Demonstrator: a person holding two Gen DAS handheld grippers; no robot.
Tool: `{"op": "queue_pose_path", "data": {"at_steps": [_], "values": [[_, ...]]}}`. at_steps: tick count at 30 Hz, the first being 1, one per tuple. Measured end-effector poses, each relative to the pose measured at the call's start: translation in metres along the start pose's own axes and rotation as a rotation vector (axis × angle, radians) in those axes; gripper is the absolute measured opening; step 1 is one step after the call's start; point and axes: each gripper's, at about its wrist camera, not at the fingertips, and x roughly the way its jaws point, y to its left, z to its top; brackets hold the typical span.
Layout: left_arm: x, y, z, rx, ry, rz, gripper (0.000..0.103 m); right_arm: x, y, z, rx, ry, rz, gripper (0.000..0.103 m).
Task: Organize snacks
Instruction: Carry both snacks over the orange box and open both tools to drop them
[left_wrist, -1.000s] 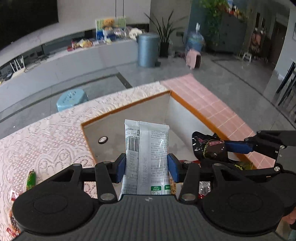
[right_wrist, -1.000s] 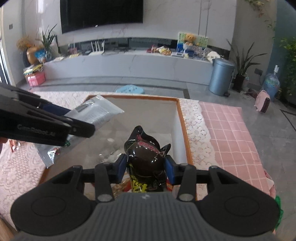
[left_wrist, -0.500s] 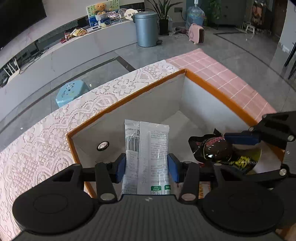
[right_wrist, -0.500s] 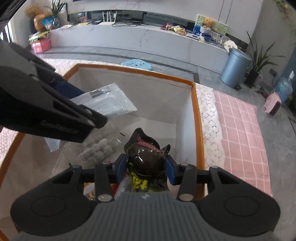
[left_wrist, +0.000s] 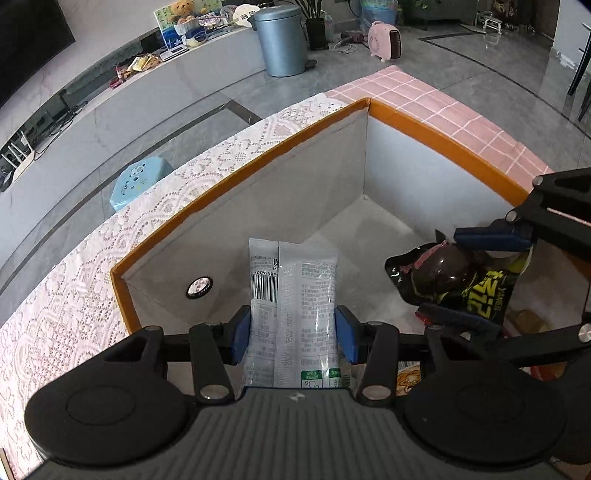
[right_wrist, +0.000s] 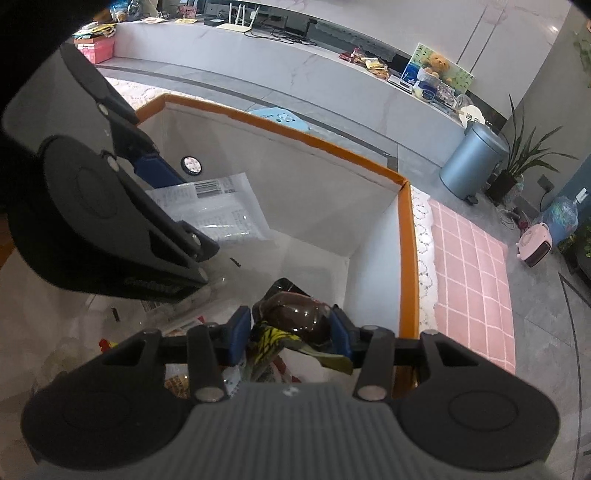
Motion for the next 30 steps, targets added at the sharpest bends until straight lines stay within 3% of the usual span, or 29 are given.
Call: {"op": "queue_pose_path", "data": {"at_steps": [10,12,17,20,30], "values": [[-0.003,-0.004,-0.005,0.036,-0.015,-0.011,0.065,0.0,0.002,0.004,-0.016,0.013,-0.013,0.048],[-0.007,-0.004,-0.005,0.04,-0.029,-0.008,0.075,0.0,0.001,0.004,-0.01,0.011,-0.014,0.048],[-0.018,0.001,-0.006,0.02,-0.076,-0.01,0.076,0.0,0.001,0.006,0.005,0.011,-0.015,0.05],[-0.026,0.004,-0.006,0.005,-0.102,-0.015,0.077,-0.002,-0.002,0.007,0.019,0.005,-0.021,0.06],[-0.055,0.009,-0.006,-0.04,-0.18,-0.001,0.077,-0.02,-0.003,0.006,0.035,-0.029,-0.047,0.071]]}}
